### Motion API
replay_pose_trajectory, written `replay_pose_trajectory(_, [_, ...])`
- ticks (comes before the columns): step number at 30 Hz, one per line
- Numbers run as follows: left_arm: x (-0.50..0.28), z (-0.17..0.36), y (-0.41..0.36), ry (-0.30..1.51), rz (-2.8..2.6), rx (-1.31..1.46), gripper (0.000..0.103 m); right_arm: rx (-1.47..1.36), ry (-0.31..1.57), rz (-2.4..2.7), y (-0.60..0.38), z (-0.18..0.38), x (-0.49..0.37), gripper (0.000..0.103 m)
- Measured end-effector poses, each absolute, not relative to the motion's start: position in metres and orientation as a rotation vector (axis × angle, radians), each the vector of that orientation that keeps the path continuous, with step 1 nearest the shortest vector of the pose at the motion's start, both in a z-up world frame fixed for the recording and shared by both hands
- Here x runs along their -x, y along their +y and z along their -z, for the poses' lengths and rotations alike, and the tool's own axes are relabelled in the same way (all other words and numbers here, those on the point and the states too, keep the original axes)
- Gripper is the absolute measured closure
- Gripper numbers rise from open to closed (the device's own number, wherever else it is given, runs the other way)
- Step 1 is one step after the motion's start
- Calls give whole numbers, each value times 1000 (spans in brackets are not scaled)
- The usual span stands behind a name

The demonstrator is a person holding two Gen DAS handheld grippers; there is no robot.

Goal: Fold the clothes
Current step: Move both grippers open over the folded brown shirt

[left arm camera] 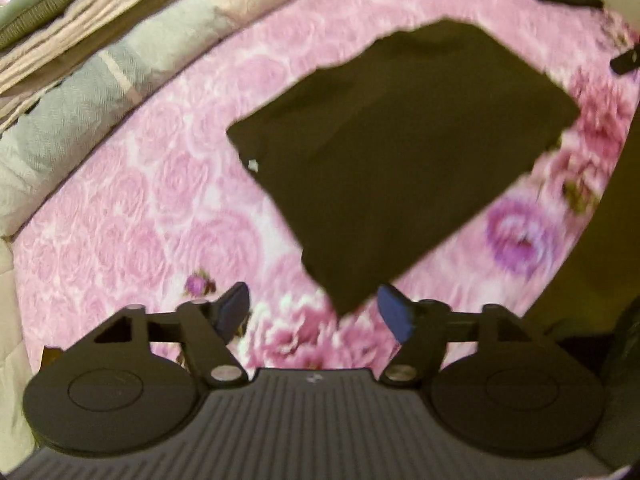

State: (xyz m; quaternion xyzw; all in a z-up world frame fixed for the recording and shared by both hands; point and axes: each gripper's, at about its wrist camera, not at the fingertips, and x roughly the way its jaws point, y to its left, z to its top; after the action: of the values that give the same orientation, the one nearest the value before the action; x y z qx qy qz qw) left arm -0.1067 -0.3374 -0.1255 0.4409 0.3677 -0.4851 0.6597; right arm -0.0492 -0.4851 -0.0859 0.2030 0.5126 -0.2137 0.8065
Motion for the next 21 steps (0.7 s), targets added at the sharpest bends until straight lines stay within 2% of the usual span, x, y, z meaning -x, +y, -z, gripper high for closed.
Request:
replay_pose_trajectory(7, [108, 105, -347, 780, 1111, -978, 29, -369, 1092, 410, -466, 78, 41, 1])
replay_pose_trajectory(21, [107, 112, -311, 802, 1029, -991, 26, -362, 1127, 316, -445, 94, 31, 1])
